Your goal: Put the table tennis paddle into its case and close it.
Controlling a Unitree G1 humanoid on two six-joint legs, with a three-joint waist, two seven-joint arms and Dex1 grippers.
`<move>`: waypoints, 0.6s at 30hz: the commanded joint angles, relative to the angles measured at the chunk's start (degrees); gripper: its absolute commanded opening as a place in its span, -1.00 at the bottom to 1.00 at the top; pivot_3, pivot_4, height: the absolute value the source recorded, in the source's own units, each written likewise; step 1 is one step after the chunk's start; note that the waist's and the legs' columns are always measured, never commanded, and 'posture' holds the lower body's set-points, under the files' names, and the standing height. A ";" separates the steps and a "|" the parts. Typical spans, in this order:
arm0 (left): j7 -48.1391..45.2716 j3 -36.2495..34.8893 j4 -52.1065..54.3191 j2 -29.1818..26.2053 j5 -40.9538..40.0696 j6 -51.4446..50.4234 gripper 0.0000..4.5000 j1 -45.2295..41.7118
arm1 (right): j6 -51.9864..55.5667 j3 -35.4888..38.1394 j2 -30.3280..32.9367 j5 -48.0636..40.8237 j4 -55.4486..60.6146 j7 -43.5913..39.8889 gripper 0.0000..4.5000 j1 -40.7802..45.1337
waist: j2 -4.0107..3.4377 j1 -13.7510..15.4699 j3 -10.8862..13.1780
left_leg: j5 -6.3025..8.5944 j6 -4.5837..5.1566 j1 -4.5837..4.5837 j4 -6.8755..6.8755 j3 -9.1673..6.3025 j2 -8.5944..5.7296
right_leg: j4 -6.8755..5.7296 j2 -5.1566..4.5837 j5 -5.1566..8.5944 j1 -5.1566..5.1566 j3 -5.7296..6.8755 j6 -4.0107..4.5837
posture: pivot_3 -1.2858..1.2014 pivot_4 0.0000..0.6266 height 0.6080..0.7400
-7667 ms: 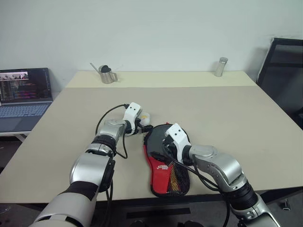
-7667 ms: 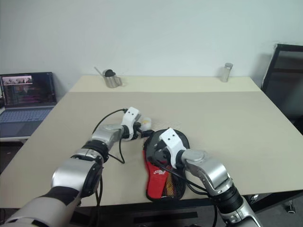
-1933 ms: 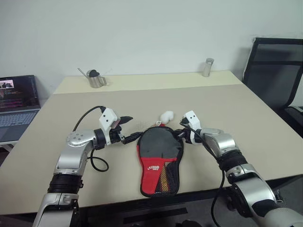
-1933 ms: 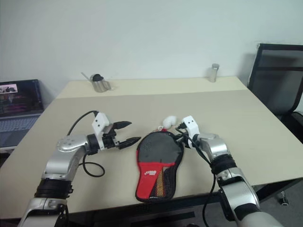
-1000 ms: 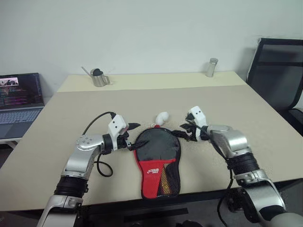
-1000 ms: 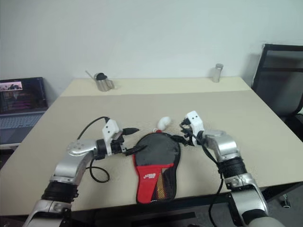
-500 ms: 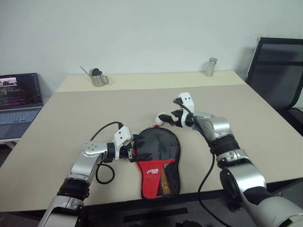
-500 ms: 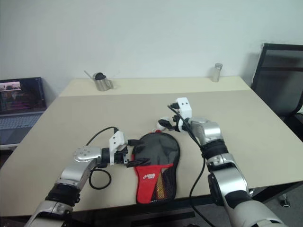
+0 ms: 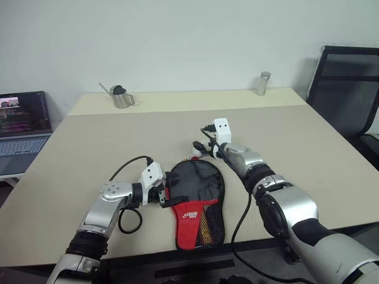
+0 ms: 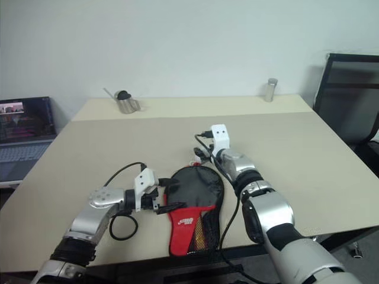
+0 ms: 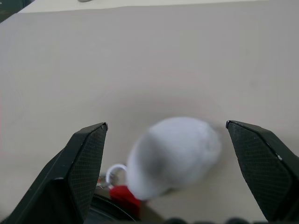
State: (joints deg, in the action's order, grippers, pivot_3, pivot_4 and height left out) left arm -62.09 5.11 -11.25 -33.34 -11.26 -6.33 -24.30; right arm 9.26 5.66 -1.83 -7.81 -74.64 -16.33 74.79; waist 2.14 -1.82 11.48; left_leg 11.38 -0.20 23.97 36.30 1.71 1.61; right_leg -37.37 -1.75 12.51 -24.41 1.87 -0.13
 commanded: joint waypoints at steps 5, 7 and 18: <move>1.89 -1.47 7.20 -1.80 -0.75 -2.72 1.00 2.36 | -2.71 -0.34 -3.63 4.50 -1.98 5.25 0.99 0.66 | 0.00 0.02 0.00 | 0.00 0.00 0.02 -0.23 0.03 0.00 | 0.26 0.00 -0.05 0.01 0.00 0.08 | 0.03 -0.52 1.00; 2.23 -1.43 7.85 -2.03 -0.70 -2.97 1.00 2.78 | -2.83 -0.79 -4.12 5.92 -2.21 6.15 0.99 0.34 | 0.00 0.00 0.00 | 0.00 0.00 0.02 -0.26 0.02 0.00 | 0.30 0.00 -0.05 0.00 0.00 0.08 | 0.03 -0.52 1.00; 2.57 -0.68 9.06 -2.07 -0.87 -3.53 1.00 3.41 | -3.55 -5.15 -4.30 14.43 -2.73 10.09 0.28 -1.12 | 0.00 -0.01 0.00 | 0.00 0.00 -0.01 -0.27 0.00 0.02 | 0.28 0.01 -0.04 0.01 0.04 0.09 | 0.03 -0.52 1.00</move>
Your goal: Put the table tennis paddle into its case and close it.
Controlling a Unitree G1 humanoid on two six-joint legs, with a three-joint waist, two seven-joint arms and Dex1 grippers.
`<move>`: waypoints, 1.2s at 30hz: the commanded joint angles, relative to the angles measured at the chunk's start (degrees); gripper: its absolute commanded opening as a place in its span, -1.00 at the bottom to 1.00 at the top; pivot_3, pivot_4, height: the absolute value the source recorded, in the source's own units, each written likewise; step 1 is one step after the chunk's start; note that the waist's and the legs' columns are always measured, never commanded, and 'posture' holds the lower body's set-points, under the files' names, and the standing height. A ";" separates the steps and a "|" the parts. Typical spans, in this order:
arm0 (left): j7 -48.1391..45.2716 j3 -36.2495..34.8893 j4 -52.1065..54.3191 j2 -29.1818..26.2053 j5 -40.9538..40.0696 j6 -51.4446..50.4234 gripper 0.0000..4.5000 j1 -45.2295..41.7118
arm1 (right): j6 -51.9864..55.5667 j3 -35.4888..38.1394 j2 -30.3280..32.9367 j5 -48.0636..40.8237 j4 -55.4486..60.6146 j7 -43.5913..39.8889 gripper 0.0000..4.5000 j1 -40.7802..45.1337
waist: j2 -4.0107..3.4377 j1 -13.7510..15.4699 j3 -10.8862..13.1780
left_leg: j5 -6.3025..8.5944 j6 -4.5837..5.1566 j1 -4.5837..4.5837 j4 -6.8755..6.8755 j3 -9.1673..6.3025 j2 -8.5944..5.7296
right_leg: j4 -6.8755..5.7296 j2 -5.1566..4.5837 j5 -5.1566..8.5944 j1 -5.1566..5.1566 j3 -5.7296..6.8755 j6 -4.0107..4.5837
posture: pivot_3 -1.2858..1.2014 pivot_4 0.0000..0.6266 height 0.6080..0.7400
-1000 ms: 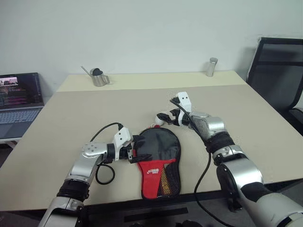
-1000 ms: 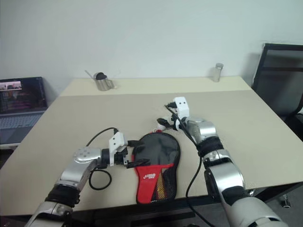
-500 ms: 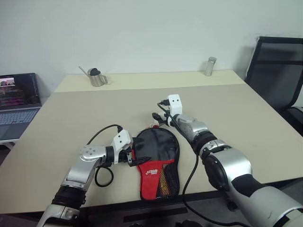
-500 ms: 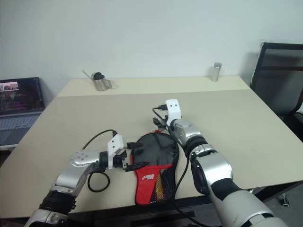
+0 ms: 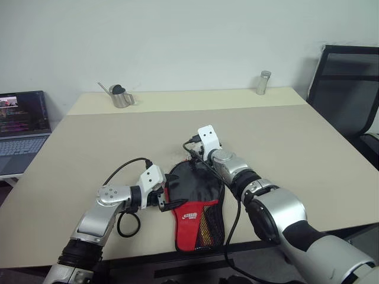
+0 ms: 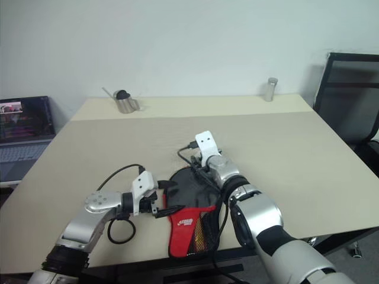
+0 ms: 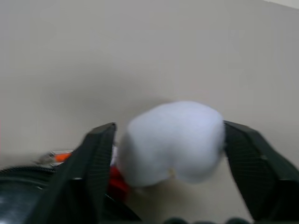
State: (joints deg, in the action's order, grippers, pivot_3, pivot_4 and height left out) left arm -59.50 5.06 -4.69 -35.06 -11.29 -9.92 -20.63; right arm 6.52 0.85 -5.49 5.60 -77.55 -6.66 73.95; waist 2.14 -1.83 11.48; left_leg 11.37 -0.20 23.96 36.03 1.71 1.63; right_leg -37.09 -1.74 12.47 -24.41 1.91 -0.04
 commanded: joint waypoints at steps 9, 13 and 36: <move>-0.73 2.01 -0.87 1.88 0.35 1.62 1.00 -3.65 | -0.18 0.47 -1.30 1.16 0.39 0.17 -0.95 -1.01 | 0.02 0.02 -0.01 | 0.00 0.00 -0.05 0.02 -0.01 0.00 | -0.02 0.03 0.01 0.05 0.01 -0.03 | 0.03 -0.52 1.00; -0.47 4.15 -9.01 5.30 2.44 4.67 1.00 -7.85 | -0.02 1.34 -0.79 0.38 0.72 -0.24 -1.00 -1.02 | 0.02 0.04 -0.03 | 0.00 0.00 -0.11 0.04 -0.01 -0.01 | -0.02 0.07 0.05 0.11 0.03 -0.09 | 0.03 -0.52 1.00; -4.58 7.73 -41.66 11.36 7.45 21.39 1.00 -16.08 | 4.65 3.76 13.07 -3.48 11.00 -6.51 -1.00 -4.78 | -0.57 0.52 -1.07 | -0.02 0.02 -0.26 0.09 0.04 -0.09 | -0.02 0.25 0.09 0.36 0.04 -0.18 | 0.03 -0.52 1.00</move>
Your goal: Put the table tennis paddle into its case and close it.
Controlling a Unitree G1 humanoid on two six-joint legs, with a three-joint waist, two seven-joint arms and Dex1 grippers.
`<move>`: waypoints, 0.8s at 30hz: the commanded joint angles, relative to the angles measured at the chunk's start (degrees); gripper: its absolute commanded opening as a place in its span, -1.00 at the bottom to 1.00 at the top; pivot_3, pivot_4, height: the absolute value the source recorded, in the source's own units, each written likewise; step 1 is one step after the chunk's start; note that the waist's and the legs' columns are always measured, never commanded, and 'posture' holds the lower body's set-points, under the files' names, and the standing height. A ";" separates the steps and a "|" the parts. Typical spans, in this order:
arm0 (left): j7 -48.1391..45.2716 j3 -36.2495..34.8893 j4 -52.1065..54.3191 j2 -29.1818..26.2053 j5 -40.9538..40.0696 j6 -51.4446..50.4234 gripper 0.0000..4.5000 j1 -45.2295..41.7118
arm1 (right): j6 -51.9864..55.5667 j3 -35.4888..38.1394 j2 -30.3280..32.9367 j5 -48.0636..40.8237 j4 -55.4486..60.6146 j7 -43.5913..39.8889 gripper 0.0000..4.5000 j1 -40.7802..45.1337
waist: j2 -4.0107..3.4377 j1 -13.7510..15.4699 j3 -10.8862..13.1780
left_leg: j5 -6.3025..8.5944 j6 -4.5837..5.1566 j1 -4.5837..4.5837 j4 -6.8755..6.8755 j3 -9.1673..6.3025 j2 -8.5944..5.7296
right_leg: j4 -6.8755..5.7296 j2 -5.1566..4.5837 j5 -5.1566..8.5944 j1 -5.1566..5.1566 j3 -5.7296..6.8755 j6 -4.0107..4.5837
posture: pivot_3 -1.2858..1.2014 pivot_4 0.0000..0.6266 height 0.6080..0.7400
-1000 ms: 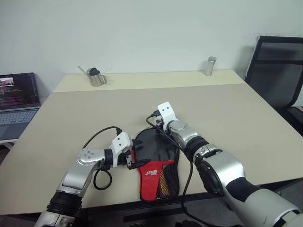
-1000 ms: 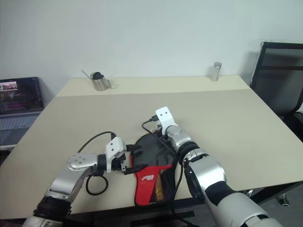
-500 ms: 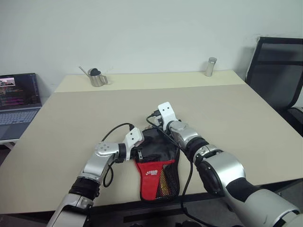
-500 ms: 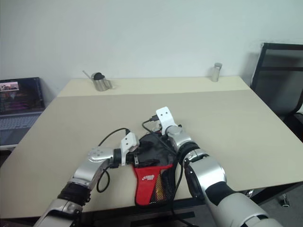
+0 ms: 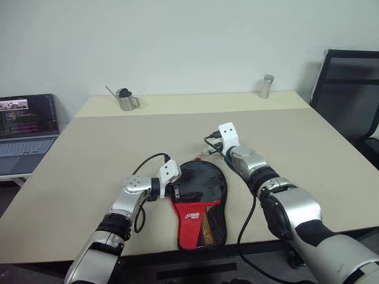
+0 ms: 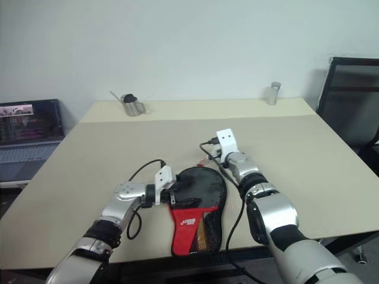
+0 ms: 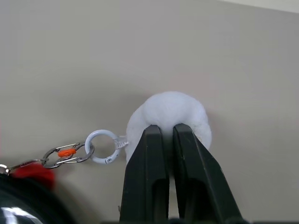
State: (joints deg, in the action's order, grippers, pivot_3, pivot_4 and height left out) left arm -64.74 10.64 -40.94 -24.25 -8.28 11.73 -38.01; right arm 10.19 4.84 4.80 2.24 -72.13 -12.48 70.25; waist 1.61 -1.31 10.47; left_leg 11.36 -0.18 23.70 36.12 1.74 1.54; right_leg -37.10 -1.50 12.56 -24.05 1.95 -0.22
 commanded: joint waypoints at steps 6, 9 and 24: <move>0.79 2.11 -8.39 1.92 4.69 0.84 1.00 0.00 | 9.80 -2.36 6.74 -0.12 22.78 -4.56 -1.00 -10.14 | -0.31 0.49 -0.40 | -0.01 0.01 -0.02 0.02 0.00 -0.02 | -0.01 0.01 0.00 0.03 0.00 -0.02 | 0.03 -0.52 1.00; 0.85 2.06 -9.54 2.36 4.96 1.18 1.00 -0.63 | 18.82 -3.17 9.20 -0.80 38.65 -7.23 -1.00 -17.92 | -0.34 1.22 -0.46 | -0.01 0.01 -0.01 0.03 0.00 -0.02 | 0.00 0.02 0.00 0.04 0.01 -0.02 | 0.03 -0.52 1.00; 1.59 2.59 -16.76 5.39 7.64 3.33 1.00 -5.62 | 63.17 0.29 17.23 -12.78 97.04 -11.46 -1.00 -41.03 | -0.66 2.11 -1.04 | 0.00 0.00 -0.02 0.06 -0.06 -0.03 | 0.12 0.02 0.02 0.04 0.19 -0.03 | 0.03 -0.52 1.00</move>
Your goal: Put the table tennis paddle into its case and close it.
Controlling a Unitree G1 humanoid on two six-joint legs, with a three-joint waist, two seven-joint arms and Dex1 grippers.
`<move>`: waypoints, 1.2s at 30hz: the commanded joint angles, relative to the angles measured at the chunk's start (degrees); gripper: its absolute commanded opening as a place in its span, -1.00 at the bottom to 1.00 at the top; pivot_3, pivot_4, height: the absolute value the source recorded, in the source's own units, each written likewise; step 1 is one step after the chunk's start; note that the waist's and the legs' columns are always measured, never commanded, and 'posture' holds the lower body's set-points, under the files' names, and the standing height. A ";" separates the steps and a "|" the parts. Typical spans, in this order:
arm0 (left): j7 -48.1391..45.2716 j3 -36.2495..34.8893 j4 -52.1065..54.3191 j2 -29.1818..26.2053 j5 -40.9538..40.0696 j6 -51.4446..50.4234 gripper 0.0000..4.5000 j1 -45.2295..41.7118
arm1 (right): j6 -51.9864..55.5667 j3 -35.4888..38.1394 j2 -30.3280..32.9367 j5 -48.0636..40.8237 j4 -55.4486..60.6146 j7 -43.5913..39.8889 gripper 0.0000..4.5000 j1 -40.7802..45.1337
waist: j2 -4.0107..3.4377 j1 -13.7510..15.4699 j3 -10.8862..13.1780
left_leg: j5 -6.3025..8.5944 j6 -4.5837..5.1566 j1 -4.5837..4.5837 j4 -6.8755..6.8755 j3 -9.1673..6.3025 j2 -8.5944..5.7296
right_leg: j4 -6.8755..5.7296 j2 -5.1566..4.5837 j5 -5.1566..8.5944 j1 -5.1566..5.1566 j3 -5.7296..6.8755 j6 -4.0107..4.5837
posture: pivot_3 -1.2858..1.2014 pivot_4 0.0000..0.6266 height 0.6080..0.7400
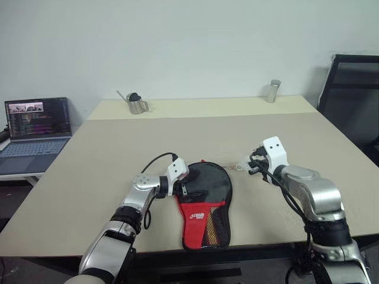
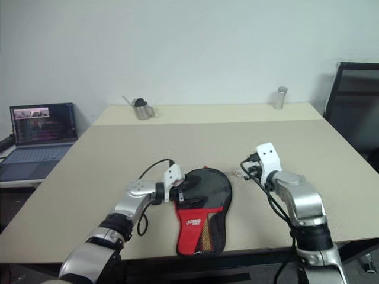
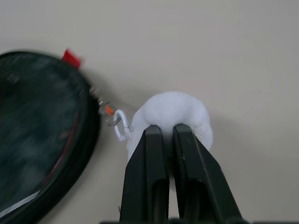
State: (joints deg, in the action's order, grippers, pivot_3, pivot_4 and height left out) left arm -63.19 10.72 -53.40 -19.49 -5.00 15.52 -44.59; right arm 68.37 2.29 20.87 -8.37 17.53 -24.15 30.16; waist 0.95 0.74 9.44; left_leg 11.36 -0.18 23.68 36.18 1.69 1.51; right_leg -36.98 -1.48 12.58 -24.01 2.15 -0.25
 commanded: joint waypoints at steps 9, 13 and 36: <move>-3.76 3.34 -7.96 2.46 6.21 1.98 1.00 -1.51 | 13.74 4.80 3.62 -6.85 16.37 0.29 -1.00 -4.78 | 0.03 0.42 -0.05 | 0.01 -0.01 0.11 -0.02 -0.01 -0.04 | 0.12 -0.02 0.03 -0.04 0.07 0.02 | 0.03 -0.52 1.00; -8.23 3.77 -7.19 3.64 5.69 1.09 1.00 -1.04 | 14.78 5.93 6.11 -8.21 17.35 0.10 -1.00 -6.07 | 0.07 0.59 -0.07 | 0.02 -0.01 0.17 -0.04 -0.01 -0.09 | 0.23 -0.08 0.04 -0.03 0.10 0.00 | 0.03 -0.52 1.00; -14.41 7.19 -8.44 4.90 9.52 0.55 1.00 -0.46 | 19.76 11.46 20.12 -17.67 27.74 -7.04 -1.00 -16.91 | 0.13 0.71 -0.14 | 0.26 0.01 0.18 -0.08 -0.08 -0.10 | 0.27 -0.04 0.33 0.01 0.22 0.04 | 0.03 -0.52 1.00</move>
State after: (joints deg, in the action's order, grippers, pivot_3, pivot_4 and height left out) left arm -76.89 13.12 -57.11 -14.94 -1.43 16.83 -48.47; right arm 86.97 10.43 38.58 -24.79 42.74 -29.88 13.98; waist 1.08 1.45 9.30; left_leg 11.62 -0.17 23.87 36.10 1.61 1.41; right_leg -36.70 -1.53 12.91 -23.99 2.38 -0.22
